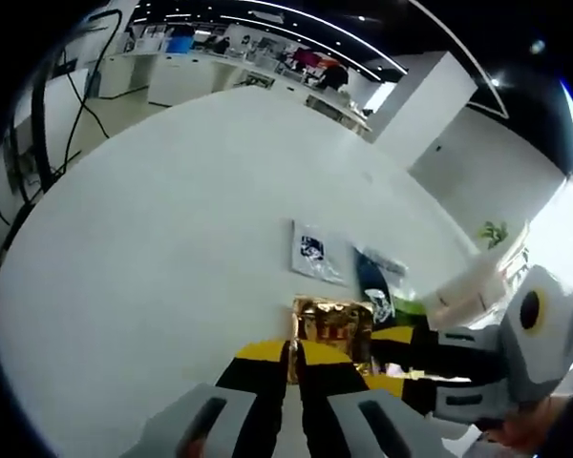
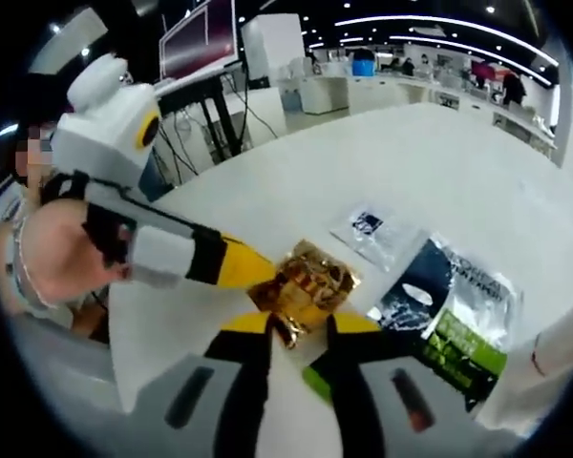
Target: Arrange the skincare products in the storage area until every visible bottle or jar stands upright without overlapping.
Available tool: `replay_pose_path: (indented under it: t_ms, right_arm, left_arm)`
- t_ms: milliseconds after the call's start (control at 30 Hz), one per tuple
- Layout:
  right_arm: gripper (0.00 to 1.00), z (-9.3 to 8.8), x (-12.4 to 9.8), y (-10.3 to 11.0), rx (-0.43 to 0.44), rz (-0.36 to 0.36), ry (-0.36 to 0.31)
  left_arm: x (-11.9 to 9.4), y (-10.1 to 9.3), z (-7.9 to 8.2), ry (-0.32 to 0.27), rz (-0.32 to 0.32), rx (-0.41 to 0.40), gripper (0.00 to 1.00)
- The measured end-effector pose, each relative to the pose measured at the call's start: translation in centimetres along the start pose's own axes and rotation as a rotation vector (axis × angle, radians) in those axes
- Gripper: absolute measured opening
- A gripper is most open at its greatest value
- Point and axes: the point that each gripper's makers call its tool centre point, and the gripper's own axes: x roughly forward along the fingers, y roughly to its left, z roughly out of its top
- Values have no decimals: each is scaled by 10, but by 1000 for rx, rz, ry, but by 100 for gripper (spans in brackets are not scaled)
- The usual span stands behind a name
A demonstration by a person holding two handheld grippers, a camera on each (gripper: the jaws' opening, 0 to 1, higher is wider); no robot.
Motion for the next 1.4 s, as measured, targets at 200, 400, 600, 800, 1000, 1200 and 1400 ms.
replay_pose_path:
  t_ms: [200, 400, 600, 800, 1000, 1200, 1400]
  right_arm:
    - [26, 0, -1, -3, -53, -22, 4]
    - [27, 4, -5, -7, -53, -58, -22]
    - [27, 1, -3, -3, -102, -60, -12]
    - [28, -1, -3, -6, -107, -68, 2]
    - [29, -2, -4, -7, -122, -71, 7]
    - [30, -2, -4, -3, -142, -59, 11]
    - [30, -2, -4, -1, -137, -44, 13]
  left_arm:
    - [1, 3, 0, -6, -1, -20, 5]
    - [0, 2, 1, -16, -16, -44, 6]
    - [0, 3, 0, -16, -21, -69, 7]
    - [2, 1, 0, -20, -37, -74, 7]
    - [2, 1, 1, -27, -32, -60, 7]
    - [3, 0, 3, -39, -29, -35, 7]
    - [5, -1, 4, -58, -10, 42, 7]
